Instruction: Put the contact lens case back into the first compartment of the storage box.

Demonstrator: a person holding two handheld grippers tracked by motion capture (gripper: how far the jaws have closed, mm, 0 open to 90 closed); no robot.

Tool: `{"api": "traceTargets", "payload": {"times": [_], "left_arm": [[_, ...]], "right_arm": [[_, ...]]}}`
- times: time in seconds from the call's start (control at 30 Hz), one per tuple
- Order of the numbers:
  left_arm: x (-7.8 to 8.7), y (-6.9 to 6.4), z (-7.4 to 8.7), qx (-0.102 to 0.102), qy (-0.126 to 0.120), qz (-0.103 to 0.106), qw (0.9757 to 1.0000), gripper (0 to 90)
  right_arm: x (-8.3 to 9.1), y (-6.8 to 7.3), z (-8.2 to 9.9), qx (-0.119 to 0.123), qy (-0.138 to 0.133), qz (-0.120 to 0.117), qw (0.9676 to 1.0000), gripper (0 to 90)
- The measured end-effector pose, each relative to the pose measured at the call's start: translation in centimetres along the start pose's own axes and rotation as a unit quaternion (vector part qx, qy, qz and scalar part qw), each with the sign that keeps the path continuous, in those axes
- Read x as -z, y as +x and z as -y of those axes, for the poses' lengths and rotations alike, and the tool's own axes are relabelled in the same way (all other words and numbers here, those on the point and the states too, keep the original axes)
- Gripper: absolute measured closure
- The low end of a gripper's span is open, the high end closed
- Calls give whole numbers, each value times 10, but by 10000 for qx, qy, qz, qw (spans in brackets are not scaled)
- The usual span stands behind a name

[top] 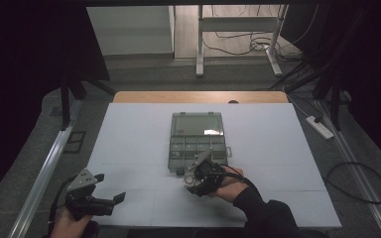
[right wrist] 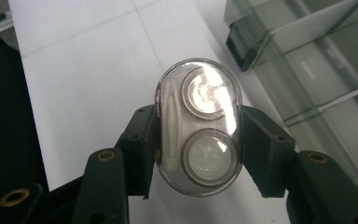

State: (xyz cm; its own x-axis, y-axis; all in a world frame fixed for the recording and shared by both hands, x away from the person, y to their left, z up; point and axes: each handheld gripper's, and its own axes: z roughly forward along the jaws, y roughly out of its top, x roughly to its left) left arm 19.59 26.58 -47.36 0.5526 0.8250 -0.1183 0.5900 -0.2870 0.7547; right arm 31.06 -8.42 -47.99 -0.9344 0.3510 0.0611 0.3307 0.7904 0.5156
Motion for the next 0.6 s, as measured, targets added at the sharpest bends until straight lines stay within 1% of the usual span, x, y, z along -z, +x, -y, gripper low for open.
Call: {"api": "traceTargets", "payload": {"times": [0.07, 0.1, 0.17, 0.37, 0.6], "left_arm": [[0, 0, 0, 2, 1, -1, 10000, 8], [0, 0, 0, 3, 2, 0, 10000, 8], [0, 0, 0, 2, 1, -3, 10000, 8], [-1, 0, 0, 2, 7, -6, 10000, 8], [-1, 0, -1, 2, 14, -1, 10000, 8]], "right_arm": [[5, -2, -2, -74, -94, -2, 9999, 488], [5, -2, -2, -74, -94, -2, 9999, 488], [8, -3, -3, -153, -150, 2, 9998, 488], [17, -8, -7, -325, -334, 89, 9989, 488], [20, -14, -12, -523, -467, 158, 9974, 488]]}}
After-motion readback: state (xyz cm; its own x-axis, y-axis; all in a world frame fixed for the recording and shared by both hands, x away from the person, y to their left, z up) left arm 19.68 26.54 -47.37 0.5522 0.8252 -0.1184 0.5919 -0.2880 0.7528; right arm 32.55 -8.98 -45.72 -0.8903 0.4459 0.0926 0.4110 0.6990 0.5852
